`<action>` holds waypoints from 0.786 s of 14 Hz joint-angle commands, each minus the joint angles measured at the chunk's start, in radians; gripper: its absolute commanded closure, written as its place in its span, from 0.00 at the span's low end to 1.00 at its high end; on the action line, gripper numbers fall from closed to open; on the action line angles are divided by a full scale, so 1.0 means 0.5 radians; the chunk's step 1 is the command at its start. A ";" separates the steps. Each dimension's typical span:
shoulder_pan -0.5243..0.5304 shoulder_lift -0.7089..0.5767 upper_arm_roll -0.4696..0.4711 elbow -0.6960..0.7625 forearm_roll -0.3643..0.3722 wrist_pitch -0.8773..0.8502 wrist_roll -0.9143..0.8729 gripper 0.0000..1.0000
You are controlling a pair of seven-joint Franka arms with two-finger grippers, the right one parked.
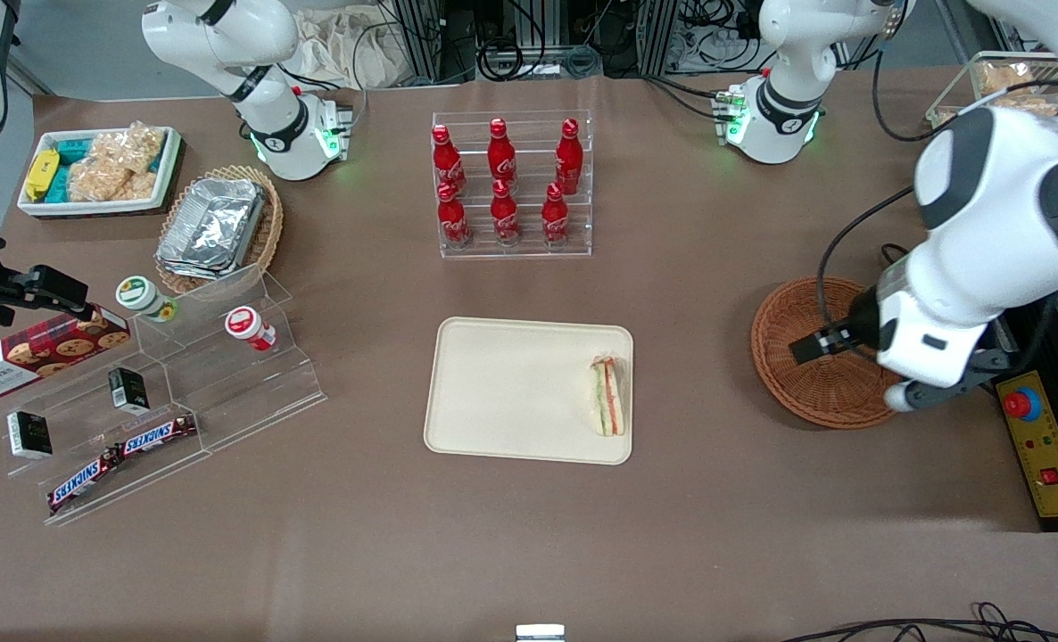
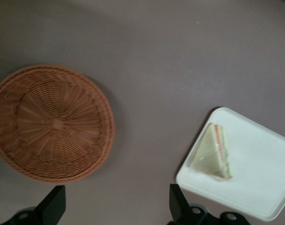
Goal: Place sandwich from basket to tray
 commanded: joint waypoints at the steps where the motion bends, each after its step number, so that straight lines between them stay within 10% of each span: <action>1: 0.051 -0.291 0.137 -0.288 -0.125 0.025 0.341 0.01; 4: -0.134 -0.347 0.463 -0.285 -0.162 -0.134 0.612 0.01; 11: -0.143 0.002 0.522 0.331 0.083 -0.695 0.883 0.01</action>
